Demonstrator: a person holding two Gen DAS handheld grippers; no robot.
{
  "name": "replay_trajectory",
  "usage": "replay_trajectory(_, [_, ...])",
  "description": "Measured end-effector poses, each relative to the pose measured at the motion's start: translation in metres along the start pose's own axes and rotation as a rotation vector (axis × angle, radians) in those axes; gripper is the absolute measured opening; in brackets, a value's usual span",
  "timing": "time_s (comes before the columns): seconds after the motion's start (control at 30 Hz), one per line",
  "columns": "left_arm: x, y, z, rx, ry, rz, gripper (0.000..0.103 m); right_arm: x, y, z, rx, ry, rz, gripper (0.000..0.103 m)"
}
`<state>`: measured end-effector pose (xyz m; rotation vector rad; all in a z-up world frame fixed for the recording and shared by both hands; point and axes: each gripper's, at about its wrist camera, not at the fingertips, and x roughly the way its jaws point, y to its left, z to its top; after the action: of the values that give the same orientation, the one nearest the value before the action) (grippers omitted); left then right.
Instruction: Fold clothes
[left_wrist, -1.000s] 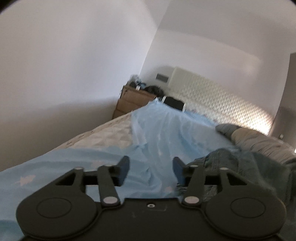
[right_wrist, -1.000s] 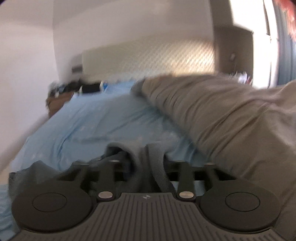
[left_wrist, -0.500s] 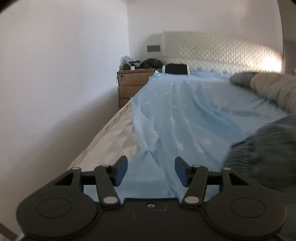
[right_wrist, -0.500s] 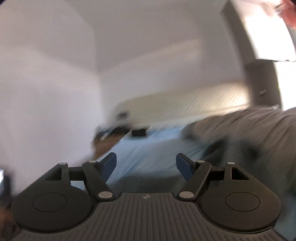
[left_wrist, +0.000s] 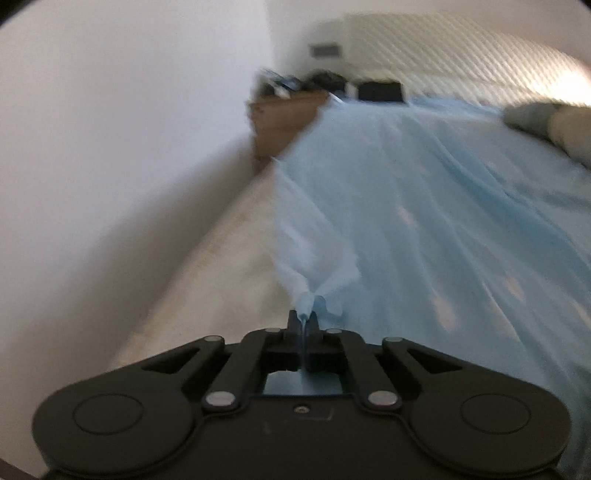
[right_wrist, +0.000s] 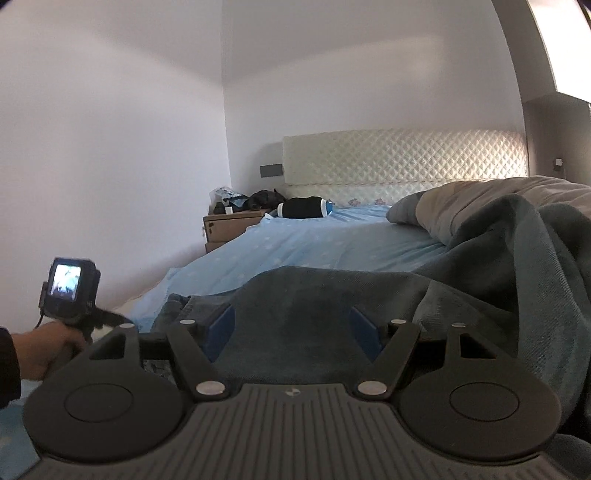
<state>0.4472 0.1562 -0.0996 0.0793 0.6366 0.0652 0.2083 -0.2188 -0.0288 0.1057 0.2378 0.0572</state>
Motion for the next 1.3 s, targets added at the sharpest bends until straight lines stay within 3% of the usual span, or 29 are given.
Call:
replay_trajectory(0.07, [0.0,0.018,0.005,-0.038,-0.002,0.047,0.002,-0.012,0.006,-0.003,0.013,-0.005,0.004,0.072])
replay_trajectory(0.17, [0.009,0.034,0.004,-0.025,0.032,0.19,0.001,-0.014,0.004,-0.002,0.025,-0.014,0.006,0.072])
replay_trajectory(0.2, [0.011,0.041,0.002,-0.047,0.059,0.181,0.001,-0.012,0.001,-0.004,0.025,-0.012,0.004,0.072])
replay_trajectory(0.23, [0.012,0.048,0.0,-0.072,0.089,0.162,0.002,-0.011,0.0,-0.004,0.026,-0.012,0.002,0.072])
replay_trajectory(0.33, [-0.007,0.051,-0.001,-0.072,0.069,0.095,0.01,-0.003,-0.004,-0.003,0.029,-0.013,0.002,0.072])
replay_trajectory(0.4, [-0.03,0.05,0.002,-0.09,0.059,0.038,0.032,-0.004,-0.005,-0.002,0.034,-0.017,0.001,0.072])
replay_trajectory(0.43, [-0.044,0.048,0.003,-0.109,0.045,0.006,0.037,-0.005,-0.005,-0.003,0.037,-0.021,-0.001,0.072])
replay_trajectory(0.5, [-0.071,0.044,0.002,-0.175,0.036,-0.066,0.059,-0.008,-0.004,-0.003,0.045,-0.03,-0.008,0.072])
replay_trajectory(0.67, [-0.135,0.031,-0.026,-0.468,0.11,-0.309,0.078,-0.019,-0.007,0.001,0.068,-0.065,-0.029,0.072])
replay_trajectory(0.77, [-0.161,0.017,-0.057,-0.663,0.189,-0.477,0.078,-0.034,-0.009,0.004,0.096,-0.099,-0.039,0.072])
replay_trajectory(0.97, [-0.193,-0.008,-0.106,-0.824,0.326,-0.608,0.078,-0.088,-0.024,0.011,0.162,-0.238,-0.082,0.073])
replay_trajectory(1.17, [-0.197,-0.03,-0.133,-0.968,0.422,-0.706,0.078,-0.116,-0.051,0.007,0.303,-0.338,-0.268,0.074])
replay_trajectory(1.23, [-0.191,-0.036,-0.132,-1.006,0.407,-0.717,0.074,-0.119,-0.064,0.004,0.384,-0.347,-0.322,0.077])
replay_trajectory(1.3, [-0.191,-0.038,-0.128,-1.012,0.375,-0.711,0.053,-0.117,-0.077,-0.001,0.476,-0.339,-0.375,0.079])
